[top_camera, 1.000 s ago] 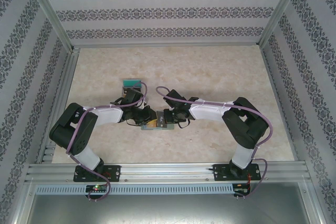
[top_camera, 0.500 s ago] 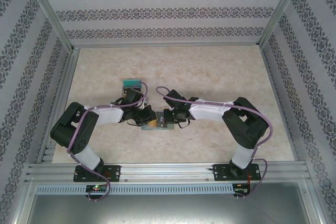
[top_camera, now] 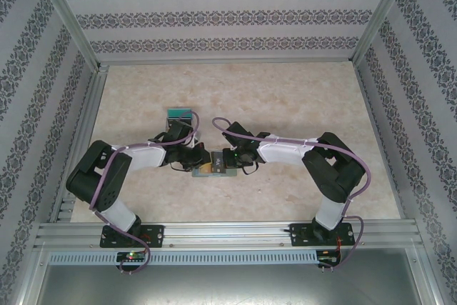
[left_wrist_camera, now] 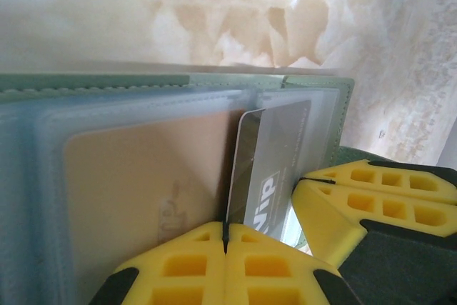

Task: Take the credit cards out of the card holder

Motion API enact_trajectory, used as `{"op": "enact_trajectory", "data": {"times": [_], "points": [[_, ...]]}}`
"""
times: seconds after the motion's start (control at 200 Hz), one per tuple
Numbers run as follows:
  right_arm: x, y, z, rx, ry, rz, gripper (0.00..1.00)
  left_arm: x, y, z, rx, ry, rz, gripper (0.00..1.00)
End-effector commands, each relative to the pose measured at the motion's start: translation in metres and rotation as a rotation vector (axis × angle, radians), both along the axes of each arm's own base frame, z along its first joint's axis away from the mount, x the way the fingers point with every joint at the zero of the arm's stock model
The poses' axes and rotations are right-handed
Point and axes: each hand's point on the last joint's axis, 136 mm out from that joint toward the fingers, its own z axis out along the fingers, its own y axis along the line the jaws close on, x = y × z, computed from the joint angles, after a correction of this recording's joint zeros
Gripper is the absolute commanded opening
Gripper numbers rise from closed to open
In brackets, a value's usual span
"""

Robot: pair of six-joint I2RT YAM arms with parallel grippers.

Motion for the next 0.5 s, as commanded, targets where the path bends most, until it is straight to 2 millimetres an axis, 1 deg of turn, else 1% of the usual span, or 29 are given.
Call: {"op": "enact_trajectory", "data": {"times": [0.0, 0.305, 0.495], "points": [[-0.002, -0.006, -0.008, -0.027, 0.017, -0.004, 0.09, -0.005, 0.013, 0.002, 0.024, -0.021, -0.012, 0.0], [-0.003, -0.007, -0.007, -0.023, 0.014, -0.007, 0.09, -0.006, 0.027, 0.005, 0.038, -0.049, -0.019, 0.0], [-0.003, -0.008, -0.005, -0.021, 0.011, -0.009, 0.09, -0.007, 0.042, 0.011, 0.067, -0.075, -0.01, 0.0]]}}
